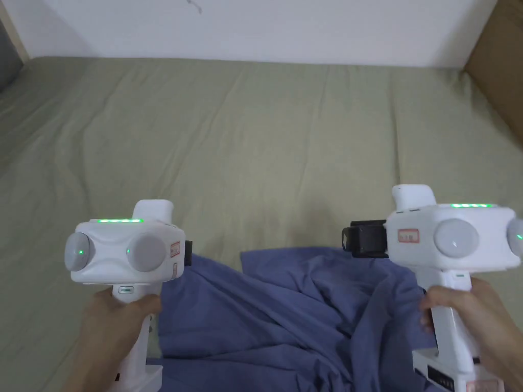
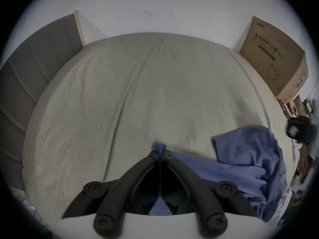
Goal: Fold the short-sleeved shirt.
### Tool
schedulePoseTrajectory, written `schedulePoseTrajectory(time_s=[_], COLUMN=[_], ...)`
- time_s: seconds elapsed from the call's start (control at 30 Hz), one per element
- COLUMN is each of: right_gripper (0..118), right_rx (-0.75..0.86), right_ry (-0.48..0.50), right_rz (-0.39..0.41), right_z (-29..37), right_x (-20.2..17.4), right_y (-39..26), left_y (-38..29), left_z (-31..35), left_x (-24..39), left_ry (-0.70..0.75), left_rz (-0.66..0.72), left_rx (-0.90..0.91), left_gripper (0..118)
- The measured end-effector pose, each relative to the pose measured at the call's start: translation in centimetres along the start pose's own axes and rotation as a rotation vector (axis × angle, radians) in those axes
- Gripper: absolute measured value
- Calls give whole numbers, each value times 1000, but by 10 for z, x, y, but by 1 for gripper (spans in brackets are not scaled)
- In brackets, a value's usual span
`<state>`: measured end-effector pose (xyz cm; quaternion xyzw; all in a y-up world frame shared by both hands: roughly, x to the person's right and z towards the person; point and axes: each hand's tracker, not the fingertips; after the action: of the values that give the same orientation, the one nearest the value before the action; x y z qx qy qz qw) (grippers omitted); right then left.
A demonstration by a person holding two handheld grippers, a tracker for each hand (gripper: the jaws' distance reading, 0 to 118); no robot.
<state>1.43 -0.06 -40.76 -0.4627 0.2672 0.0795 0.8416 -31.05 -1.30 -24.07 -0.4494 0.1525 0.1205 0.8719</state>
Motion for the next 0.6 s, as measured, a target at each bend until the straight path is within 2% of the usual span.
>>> schedulePoseTrajectory(time_s=[0.07, 0.13, 0.17, 0.2, 0.27, 0.3, 0.33, 0.4, 0.43, 0.57, 0.6], right_gripper=[100, 97, 84, 77, 74, 68, 57, 17, 6, 4, 4], right_rx=[-166, -243, -269, -287, -240, -232, -216, -199, -197, -182, -151], right_ry=[-39, -12, 5, -8, -6, -9, -31, -76, -124, -35, -9], right_rz=[32, 14, -5, 5, 20, 39, 58, 72, 58, -26, -89], right_z=[-36, -61, -70, -77, -68, -60, -57, -55, -55, -35, -23], right_x=[6, 13, 16, 16, 12, 10, 6, 2, 5, 17, 22], right_y=[9, 5, 2, -3, -1, -2, -3, -3, 1, 4, 7], left_y=[1, 2, 2, 2, 2, 2, 2, 2, 2, 2, 2], left_z=[4, 7, 7, 7, 7, 8, 9, 12, 15, 34, 41], left_x=[-2, -3, -3, -4, -5, -6, -6, -5, -6, -9, -10], left_ry=[-15, -20, -18, -18, -24, -29, -28, -27, -23, -25, -29], left_rz=[12, 12, 9, 6, 11, 14, 18, 10, 8, 21, 18], left_rx=[1, 6, 10, 8, 4, 2, 0, 4, 3, 10, 18], left_gripper=[0, 0, 0, 0, 0, 0, 0, 0, 0, 0, 0])
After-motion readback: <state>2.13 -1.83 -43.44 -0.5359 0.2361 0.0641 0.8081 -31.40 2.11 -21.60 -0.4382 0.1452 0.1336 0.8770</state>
